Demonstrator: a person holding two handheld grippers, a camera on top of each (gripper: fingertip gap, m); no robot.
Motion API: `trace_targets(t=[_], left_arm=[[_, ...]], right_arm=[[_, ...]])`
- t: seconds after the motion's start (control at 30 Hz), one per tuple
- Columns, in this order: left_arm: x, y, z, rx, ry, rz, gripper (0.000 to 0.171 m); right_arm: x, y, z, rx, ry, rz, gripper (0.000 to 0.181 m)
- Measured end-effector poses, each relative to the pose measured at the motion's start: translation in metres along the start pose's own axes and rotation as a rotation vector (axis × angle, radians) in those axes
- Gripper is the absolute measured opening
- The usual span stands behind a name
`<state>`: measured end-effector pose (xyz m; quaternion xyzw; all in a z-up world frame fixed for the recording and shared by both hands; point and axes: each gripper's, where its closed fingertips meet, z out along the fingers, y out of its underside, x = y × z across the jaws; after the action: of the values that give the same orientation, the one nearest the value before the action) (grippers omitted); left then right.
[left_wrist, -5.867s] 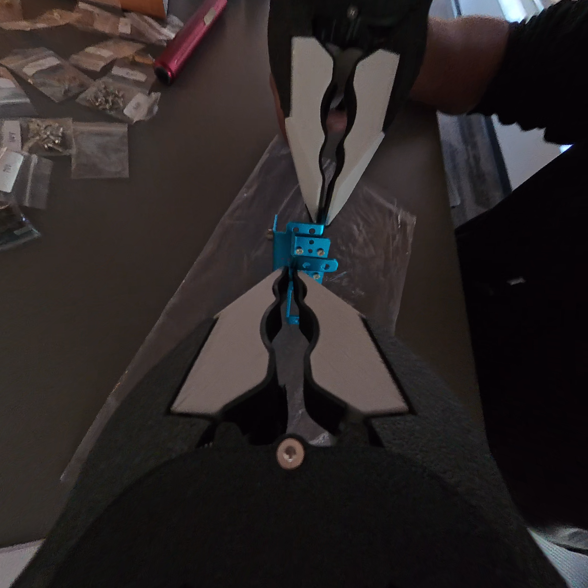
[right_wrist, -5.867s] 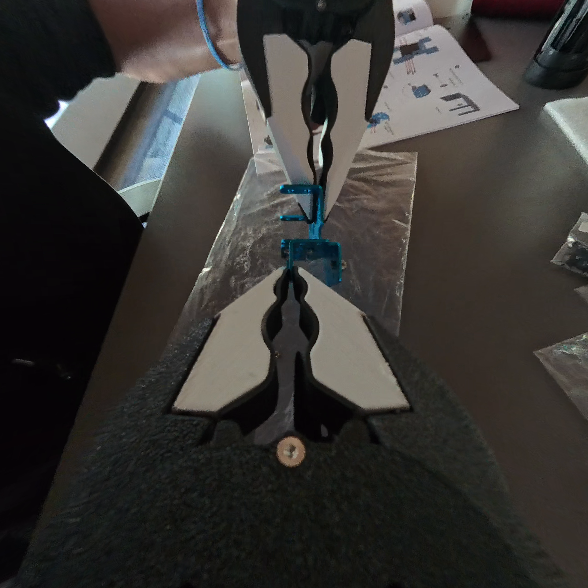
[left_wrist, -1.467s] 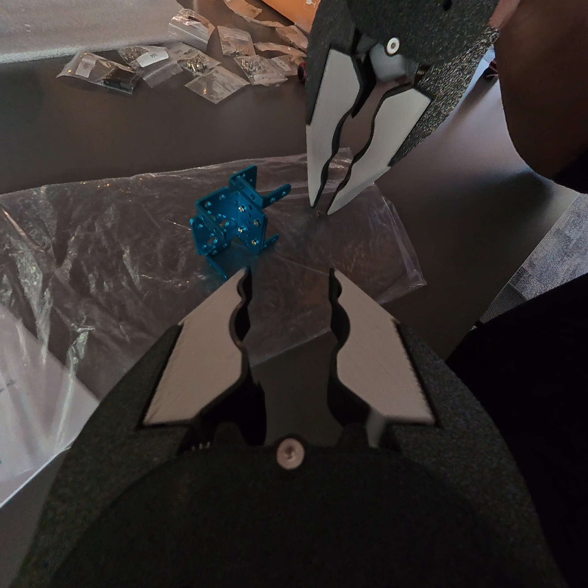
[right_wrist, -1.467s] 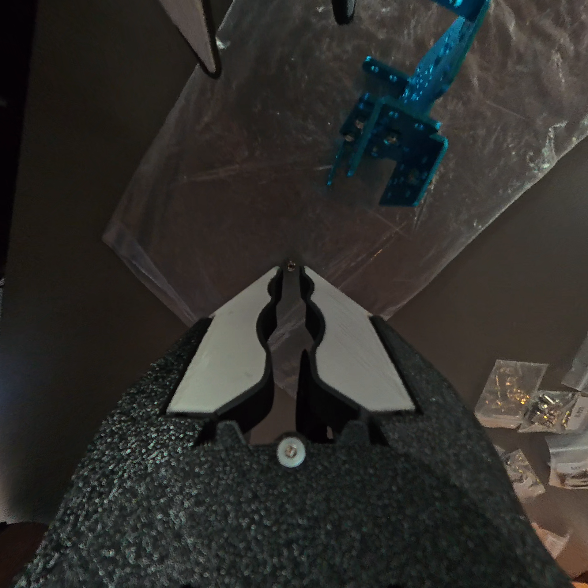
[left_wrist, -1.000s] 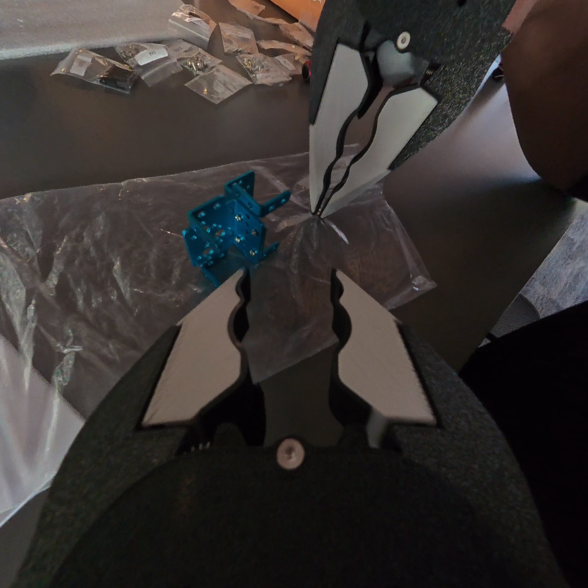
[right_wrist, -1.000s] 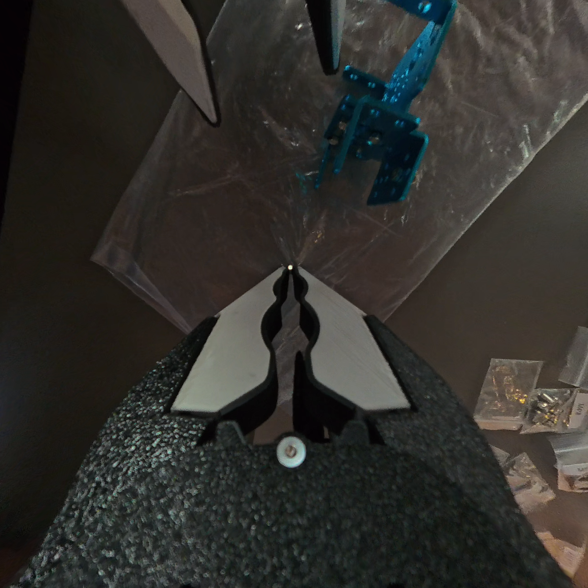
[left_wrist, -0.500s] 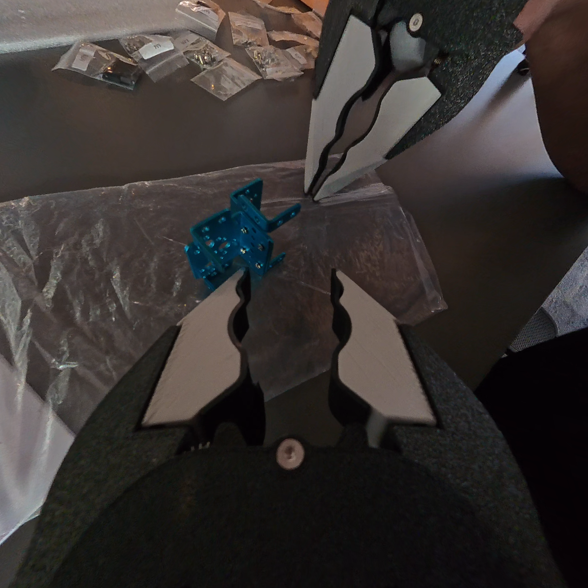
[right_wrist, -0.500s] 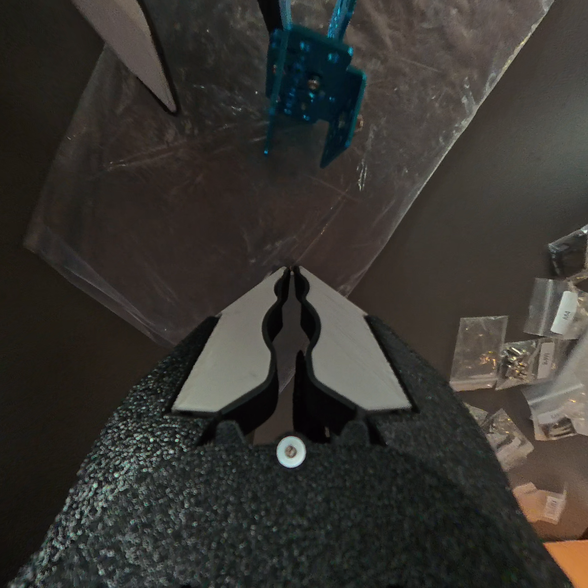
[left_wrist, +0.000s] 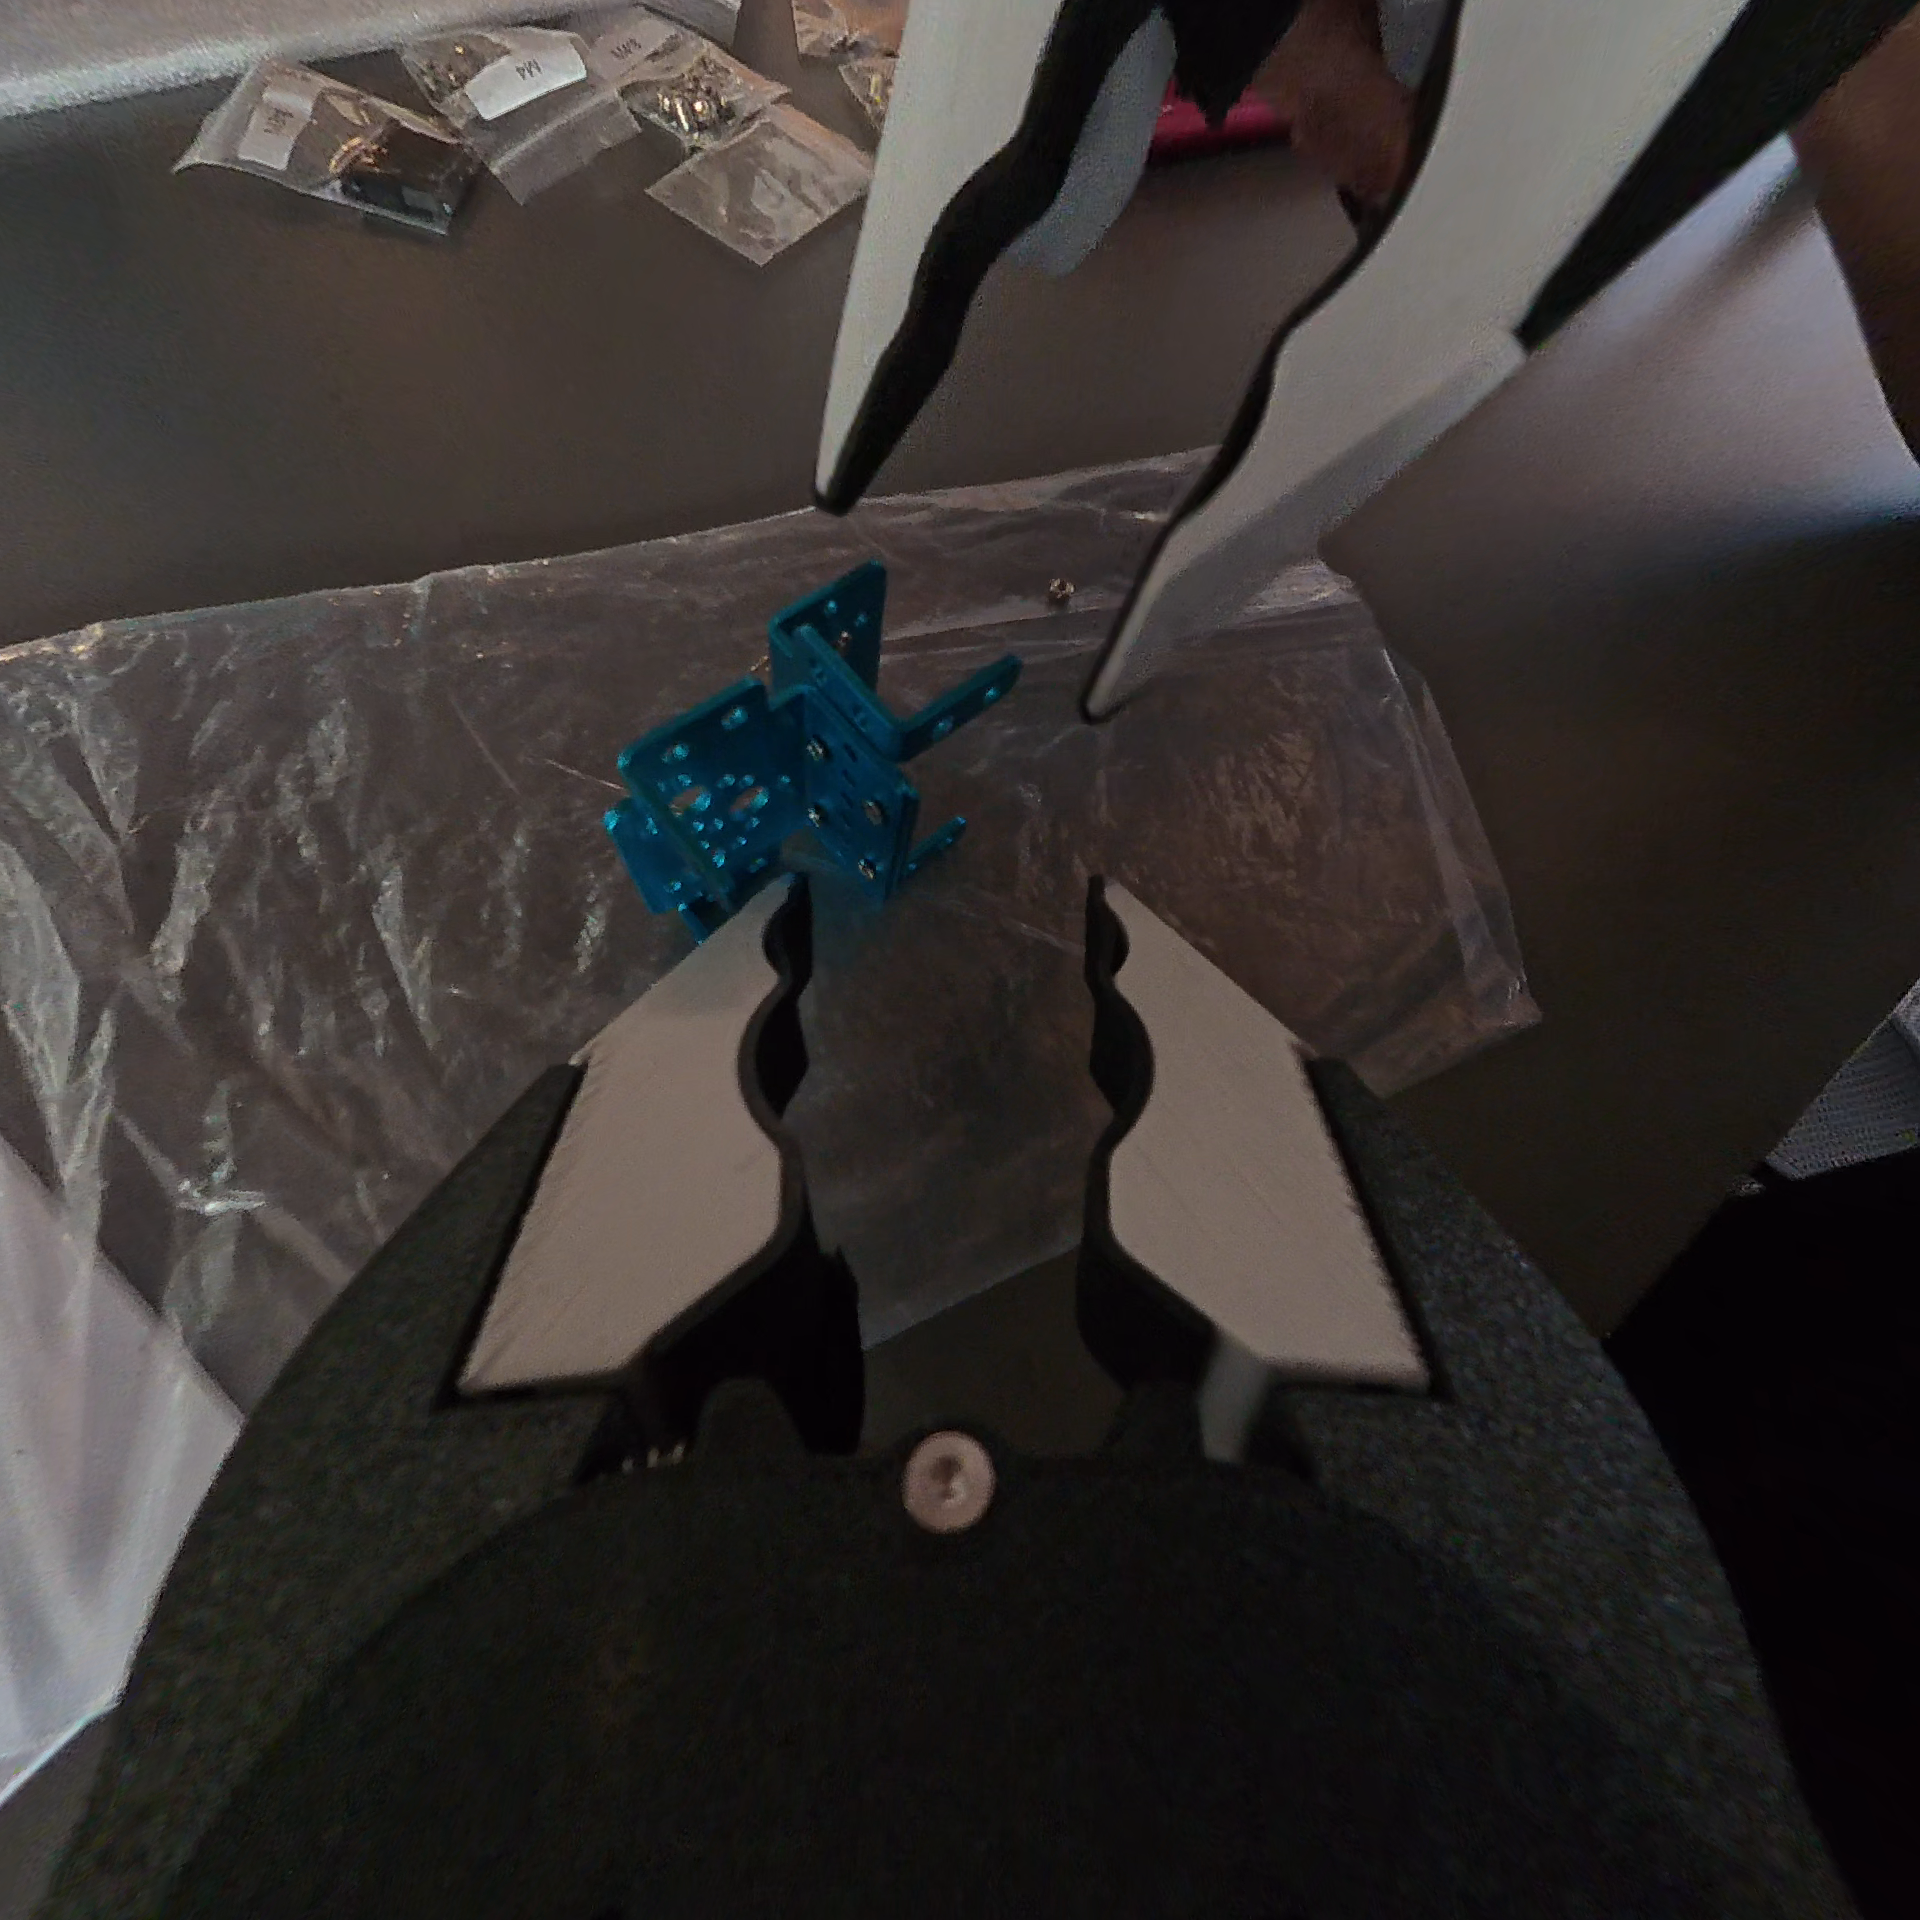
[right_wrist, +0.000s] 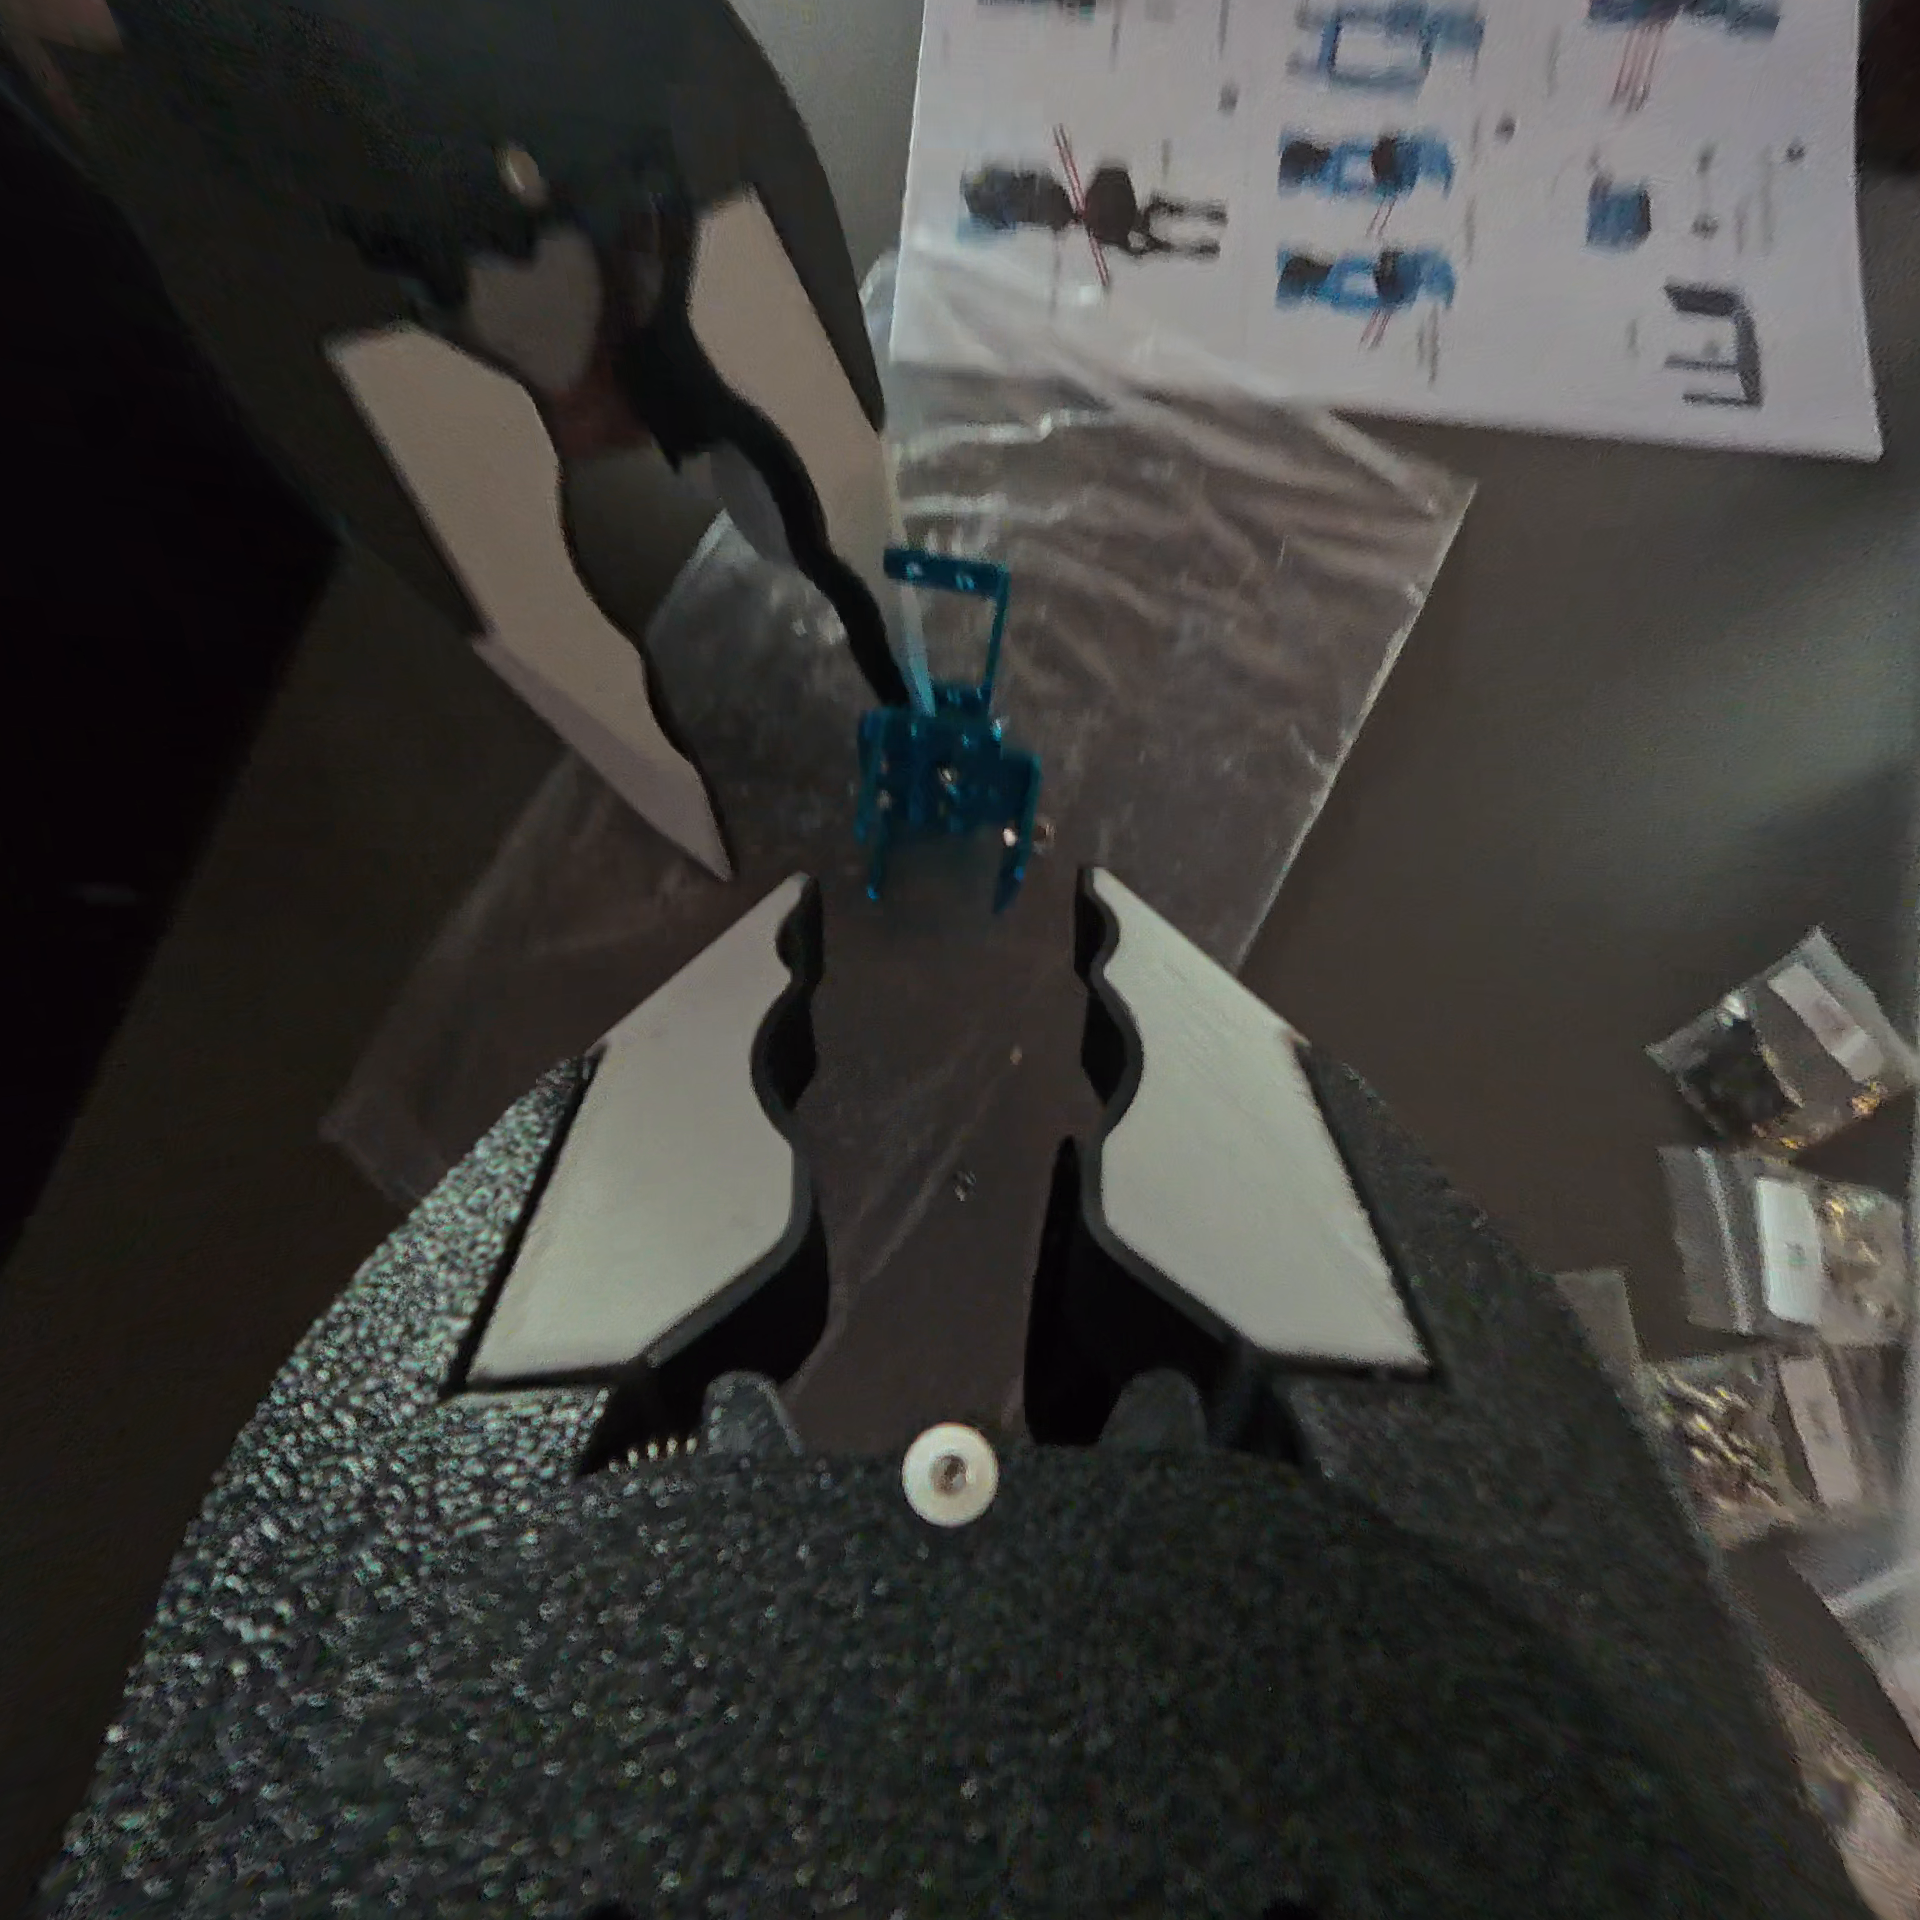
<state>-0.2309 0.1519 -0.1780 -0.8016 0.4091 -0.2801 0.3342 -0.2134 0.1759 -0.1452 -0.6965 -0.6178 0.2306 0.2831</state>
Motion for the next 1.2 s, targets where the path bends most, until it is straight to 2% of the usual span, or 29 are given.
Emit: trace_targets(t=[0.07, 0.13, 0.23, 0.33, 0.7, 1.2], left_arm=[[0.0, 0.0, 0.002, -0.006, -0.007, 0.012, 0.054], [0.001, -0.001, 0.003, -0.011, -0.014, 0.029, 0.055], [0.003, -0.001, 0.006, -0.018, -0.027, 0.051, 0.056], [0.001, -0.001, 0.008, -0.025, -0.05, 0.058, 0.056], [-0.005, -0.004, 0.009, -0.033, -0.095, 0.086, 0.056], [-0.01, -0.014, 0.01, 0.002, -0.149, 0.1, 0.057]], right_arm=[[-0.005, -0.007, 0.005, 0.031, -0.016, 0.026, 0.057], [-0.004, -0.013, 0.011, 0.053, 0.004, 0.039, 0.057], [0.002, -0.012, 0.017, 0.05, 0.031, 0.073, 0.04], [0.008, -0.01, 0.019, 0.054, 0.025, 0.114, 0.033], [0.018, -0.004, 0.021, 0.084, -0.072, 0.277, 0.035], [0.022, -0.003, 0.02, 0.099, -0.088, 0.296, 0.034]])
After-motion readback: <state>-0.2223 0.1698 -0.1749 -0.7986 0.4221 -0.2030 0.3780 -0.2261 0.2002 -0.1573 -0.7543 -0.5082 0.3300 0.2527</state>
